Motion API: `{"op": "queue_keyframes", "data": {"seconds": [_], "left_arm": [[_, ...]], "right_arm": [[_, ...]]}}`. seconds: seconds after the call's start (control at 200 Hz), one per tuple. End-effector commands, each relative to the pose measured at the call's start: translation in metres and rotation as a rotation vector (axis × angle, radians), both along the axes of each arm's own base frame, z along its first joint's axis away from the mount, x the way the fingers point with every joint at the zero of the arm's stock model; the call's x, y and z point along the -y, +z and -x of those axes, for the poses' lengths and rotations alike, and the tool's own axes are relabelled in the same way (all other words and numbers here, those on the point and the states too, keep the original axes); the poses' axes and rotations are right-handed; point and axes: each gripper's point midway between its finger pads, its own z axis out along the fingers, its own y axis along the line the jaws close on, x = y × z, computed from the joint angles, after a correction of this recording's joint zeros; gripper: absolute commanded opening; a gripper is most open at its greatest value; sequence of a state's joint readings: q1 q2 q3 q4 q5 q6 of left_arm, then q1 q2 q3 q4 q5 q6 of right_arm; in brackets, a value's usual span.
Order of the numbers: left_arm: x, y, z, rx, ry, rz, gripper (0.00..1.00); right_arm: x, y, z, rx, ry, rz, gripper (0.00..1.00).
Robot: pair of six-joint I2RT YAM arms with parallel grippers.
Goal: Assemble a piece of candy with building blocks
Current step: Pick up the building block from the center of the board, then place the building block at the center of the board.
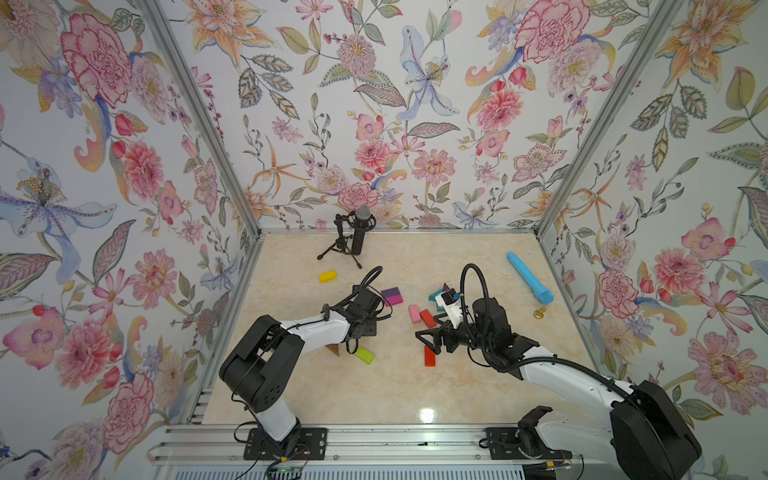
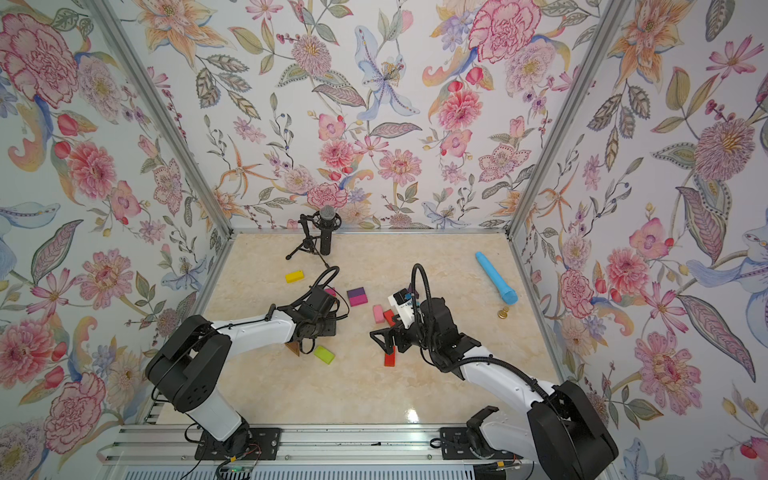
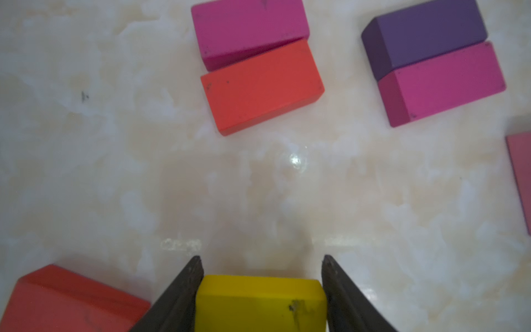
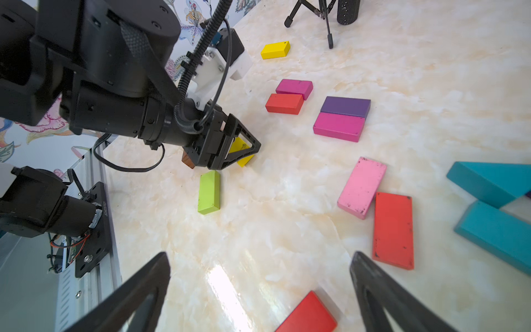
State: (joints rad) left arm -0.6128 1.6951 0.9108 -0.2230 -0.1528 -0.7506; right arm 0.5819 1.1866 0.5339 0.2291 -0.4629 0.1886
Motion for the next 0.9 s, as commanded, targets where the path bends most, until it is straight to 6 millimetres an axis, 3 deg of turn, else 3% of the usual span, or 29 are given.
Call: {"op": "queue_keyframes", "data": {"seconds": [0.0,0.48,0.786,0.896], "left_arm": [[0.004,0.007,-0.023,0.039,0.011,-0.011,0.58],[0.006,-0.016,-0.042,0.010,0.071,0.017,0.62],[0.004,-0.022,-0.049,0.023,0.126,0.030,0.65],[0.005,-0.021,-0.051,0.030,0.134,0.041,0.71]], "right_arm": [[-0.007,0.021,-0.009,0.051,-0.006,-0.034,1.00],[-0.003,0.036,-0.023,0.093,-0.020,-0.031,1.00],[0.005,0.028,-0.029,0.066,-0.047,-0.022,1.00],[0.012,0.026,-0.037,0.043,-0.084,-0.009,1.00]]}}
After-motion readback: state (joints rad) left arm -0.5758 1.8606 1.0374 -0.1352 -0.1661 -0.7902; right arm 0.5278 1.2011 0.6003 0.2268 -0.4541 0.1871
